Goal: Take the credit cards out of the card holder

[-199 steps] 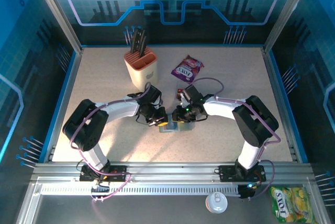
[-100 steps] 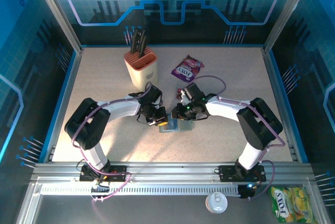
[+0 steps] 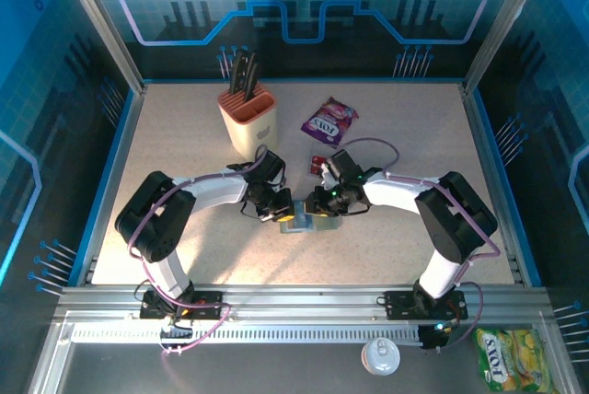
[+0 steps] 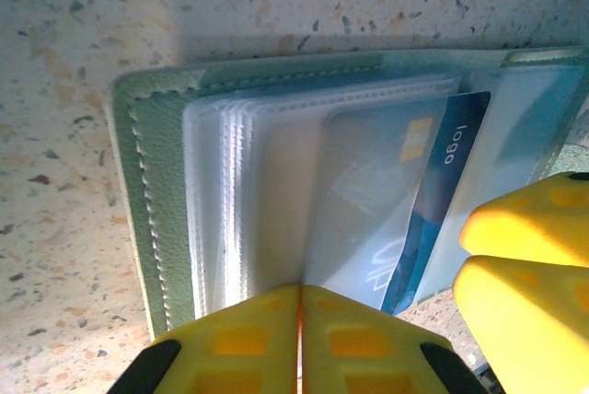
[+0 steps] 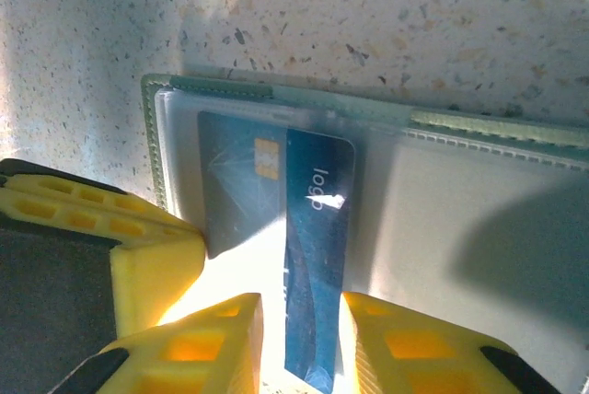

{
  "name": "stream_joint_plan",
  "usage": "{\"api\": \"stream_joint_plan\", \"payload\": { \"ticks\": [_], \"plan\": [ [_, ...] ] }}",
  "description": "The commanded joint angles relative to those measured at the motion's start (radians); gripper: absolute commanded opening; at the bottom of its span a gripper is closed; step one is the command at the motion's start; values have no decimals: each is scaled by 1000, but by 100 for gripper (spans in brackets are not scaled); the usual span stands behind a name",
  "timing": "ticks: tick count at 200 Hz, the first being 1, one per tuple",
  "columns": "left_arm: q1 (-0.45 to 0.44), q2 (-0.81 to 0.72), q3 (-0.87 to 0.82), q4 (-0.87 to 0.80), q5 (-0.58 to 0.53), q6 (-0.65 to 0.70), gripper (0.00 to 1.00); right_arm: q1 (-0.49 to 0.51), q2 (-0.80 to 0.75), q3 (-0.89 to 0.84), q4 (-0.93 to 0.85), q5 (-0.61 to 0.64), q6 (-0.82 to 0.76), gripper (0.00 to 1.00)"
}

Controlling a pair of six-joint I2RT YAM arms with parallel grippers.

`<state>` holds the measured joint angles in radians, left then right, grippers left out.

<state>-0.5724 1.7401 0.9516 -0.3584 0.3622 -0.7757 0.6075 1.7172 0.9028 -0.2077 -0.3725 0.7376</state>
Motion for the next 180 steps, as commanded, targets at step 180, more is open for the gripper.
{"api": "stream_joint_plan", "payload": {
  "ticks": [180],
  "plan": [
    [-2, 37, -2, -34, -9, 19, 9, -15, 20, -73, 133, -89, 82, 22]
  ]
}}
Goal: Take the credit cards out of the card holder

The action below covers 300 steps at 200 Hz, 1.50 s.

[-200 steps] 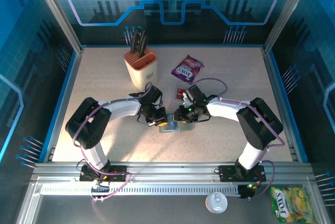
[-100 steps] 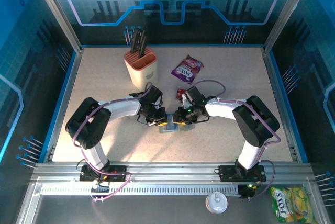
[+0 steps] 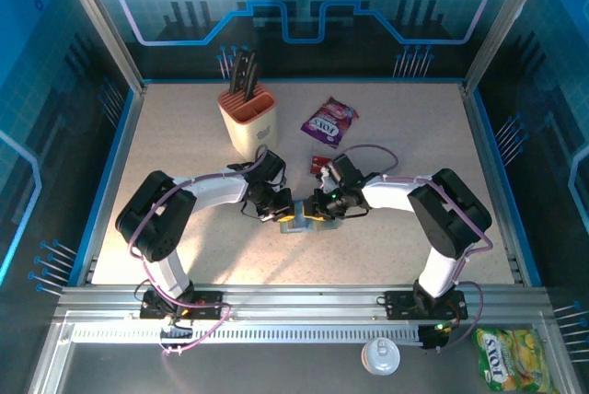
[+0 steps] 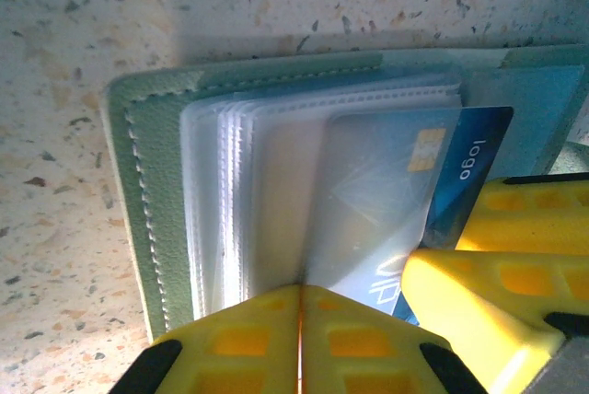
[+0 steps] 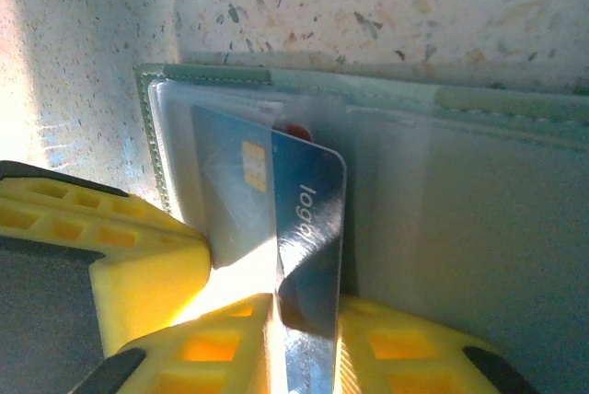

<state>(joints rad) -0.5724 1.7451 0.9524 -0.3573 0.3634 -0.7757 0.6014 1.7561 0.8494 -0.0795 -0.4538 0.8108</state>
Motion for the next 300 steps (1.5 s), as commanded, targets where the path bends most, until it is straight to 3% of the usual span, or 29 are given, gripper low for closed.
{"api": "stream_joint_plan", "payload": {
  "ticks": [1, 118, 190, 300],
  "plan": [
    [-1, 32, -3, -34, -10, 19, 9, -10, -20, -20, 4, -7, 9, 22],
    [-1, 33, -4, -35, -13, 21, 9, -57, -84, -50, -38, 2, -26, 15],
    [-1, 30, 10, -45, -25, 35, 9, -94, -175, -34, -153, 30, -89, 12],
    [0, 7, 31, -17, -17, 52, 11, -133, -228, 268, -618, 283, -546, 2]
  ]
}}
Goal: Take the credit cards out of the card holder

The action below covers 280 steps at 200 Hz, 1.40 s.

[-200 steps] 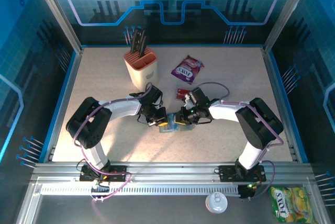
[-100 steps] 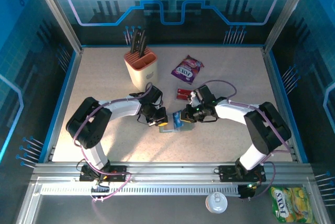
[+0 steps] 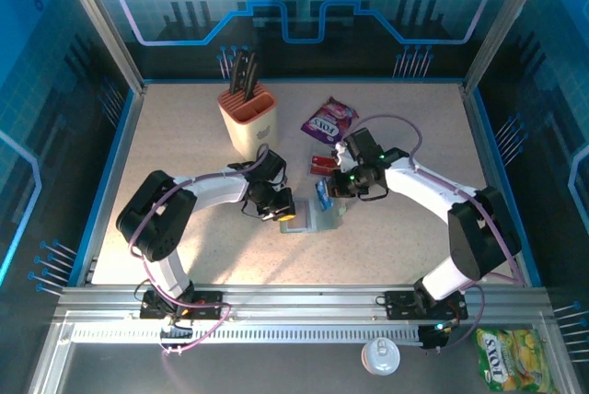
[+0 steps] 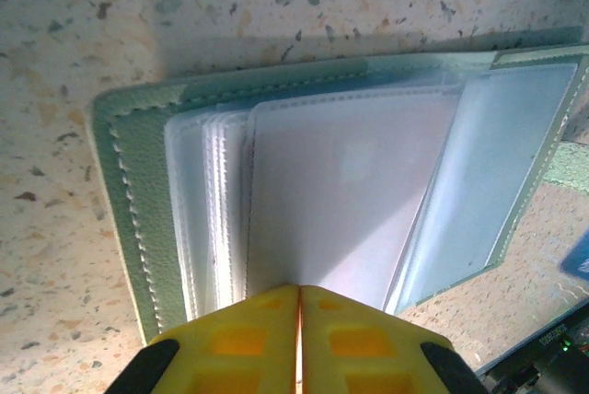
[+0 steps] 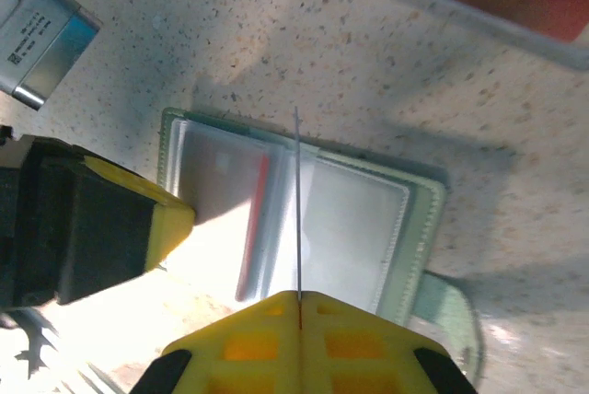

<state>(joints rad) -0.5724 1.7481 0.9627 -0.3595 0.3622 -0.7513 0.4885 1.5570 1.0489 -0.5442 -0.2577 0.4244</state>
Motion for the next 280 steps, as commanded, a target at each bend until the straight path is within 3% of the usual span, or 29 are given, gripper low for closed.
{"api": "stream_joint_plan", "payload": {
  "ticks": [1, 46, 128, 161, 238, 280],
  "plan": [
    [0, 3, 22, -14, -16, 27, 11, -20, -29, 71, -155, 89, -162, 1],
    [1, -24, 42, -15, -20, 33, 18, -25, 6, 184, -206, 89, -397, 0],
    [14, -90, 13, -24, -61, 29, 25, -56, 273, 552, -431, 29, -904, 0],
    [26, -118, 9, -34, -72, 23, 31, -54, 392, 727, -589, 92, -1131, 0],
    [42, -178, -46, -55, -89, -6, 33, -106, 692, 1238, -917, 146, -1244, 0],
    [44, -198, -63, -66, -95, -11, 33, -121, 752, 1290, -910, 167, -1286, 0]
  ]
}}
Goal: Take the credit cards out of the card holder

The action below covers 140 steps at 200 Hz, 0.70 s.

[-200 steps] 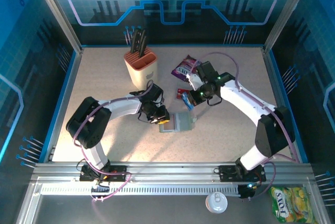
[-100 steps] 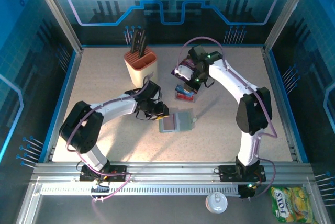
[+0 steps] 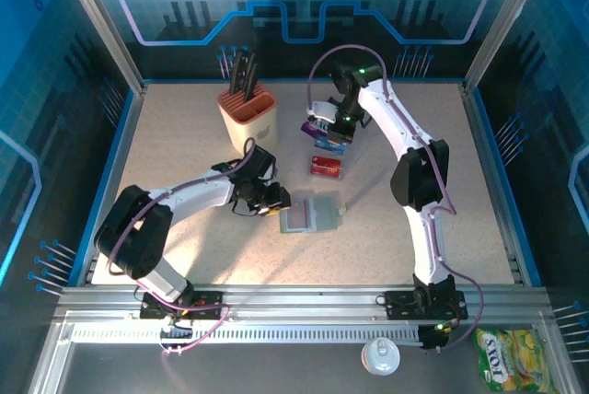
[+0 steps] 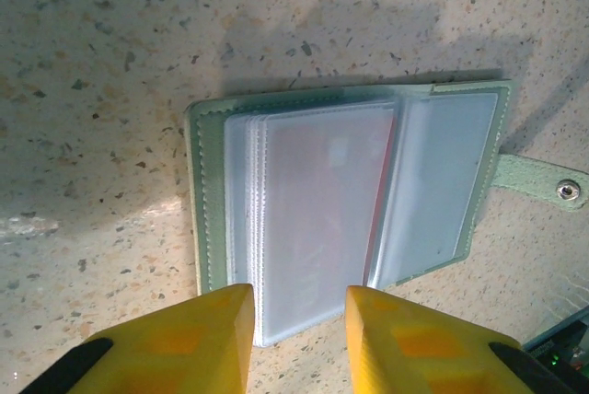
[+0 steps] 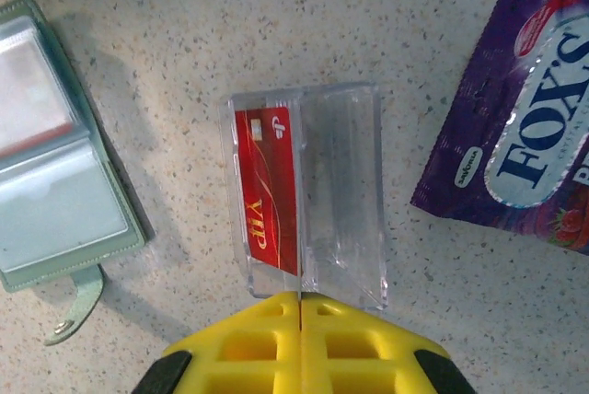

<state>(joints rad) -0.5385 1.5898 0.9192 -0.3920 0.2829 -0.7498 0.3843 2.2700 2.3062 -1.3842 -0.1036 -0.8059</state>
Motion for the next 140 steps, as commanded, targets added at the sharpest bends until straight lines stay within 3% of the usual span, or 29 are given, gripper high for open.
{"api": "stream_joint_plan", "payload": {
  "ticks": [1, 140],
  "plan": [
    [10, -41, -20, -34, -17, -14, 33, -17, 41, 33, -70, 14, -57, 0],
    [11, -78, -42, -48, -30, -22, 33, -9, 91, 103, -61, -22, -102, 0]
  ]
}}
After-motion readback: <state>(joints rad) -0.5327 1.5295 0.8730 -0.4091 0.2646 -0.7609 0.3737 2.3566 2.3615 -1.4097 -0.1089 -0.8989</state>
